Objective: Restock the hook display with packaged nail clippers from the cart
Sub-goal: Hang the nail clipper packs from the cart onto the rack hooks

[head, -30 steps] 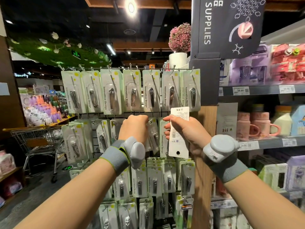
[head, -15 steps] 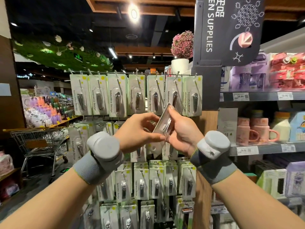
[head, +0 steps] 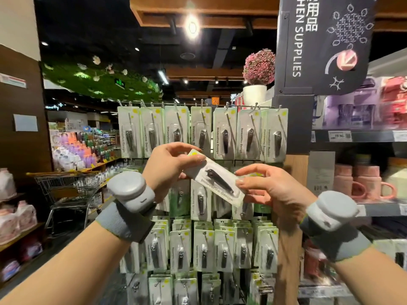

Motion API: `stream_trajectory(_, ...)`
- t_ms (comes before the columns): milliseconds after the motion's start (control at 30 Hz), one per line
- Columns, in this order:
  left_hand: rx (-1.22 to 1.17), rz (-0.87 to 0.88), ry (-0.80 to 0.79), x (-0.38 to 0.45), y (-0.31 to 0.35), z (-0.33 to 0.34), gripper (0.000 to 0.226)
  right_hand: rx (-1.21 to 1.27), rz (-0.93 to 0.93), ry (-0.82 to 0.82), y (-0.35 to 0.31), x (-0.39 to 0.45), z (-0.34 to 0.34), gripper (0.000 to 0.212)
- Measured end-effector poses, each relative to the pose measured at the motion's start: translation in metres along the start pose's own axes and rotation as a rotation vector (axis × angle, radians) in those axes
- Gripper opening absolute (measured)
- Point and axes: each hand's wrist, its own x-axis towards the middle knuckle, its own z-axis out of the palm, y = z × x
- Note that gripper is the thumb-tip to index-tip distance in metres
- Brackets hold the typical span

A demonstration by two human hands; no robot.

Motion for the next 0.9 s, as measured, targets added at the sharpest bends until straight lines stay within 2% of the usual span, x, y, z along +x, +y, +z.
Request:
stream_trajectory(100, 0.062, 0.024, 0.058, 0.002, 0.000, 0.001, 0.022, -0.131, -0.002, -0.097, 0.001, -0.001, 0.005, 0.021)
stream_trajectory(233, 0.094, 0.044, 0.021, 0.002, 0.000, 0.003, 0.022, -0.195, -0.045, -0.145, -0.001, 0.005, 0.018, 0.017)
stream_trajectory(333, 0.121, 0.072, 0.017, 0.001, 0.000, 0.003, 0.019, -0.189, -0.093, -0.125, 0.000, 0.009, 0.030, 0.009)
stream_trajectory(467, -0.015, 0.010, -0.004, 0.001, 0.003, -0.009, 0.001, -0.094, -0.126, -0.042, 0.002, 0.014, 0.035, 0.010)
stream_trajectory(533, -0.011, 0.039, 0.023, 0.003, 0.004, -0.015, 0.003, -0.074, -0.141, -0.025, 0.000, 0.016, 0.037, 0.009)
stream_trajectory(633, 0.082, 0.114, 0.071, 0.007, 0.008, -0.021, 0.016, -0.066, -0.175, -0.022, -0.003, 0.021, 0.045, 0.009)
stream_trajectory(767, 0.192, 0.172, 0.077, 0.007, 0.009, -0.034, 0.005, -0.066, -0.240, -0.011, -0.002, 0.031, 0.057, 0.008)
stream_trajectory(900, 0.354, 0.198, 0.049, 0.006, -0.004, -0.053, 0.012, -0.165, -0.316, 0.012, 0.005, 0.044, 0.074, 0.017)
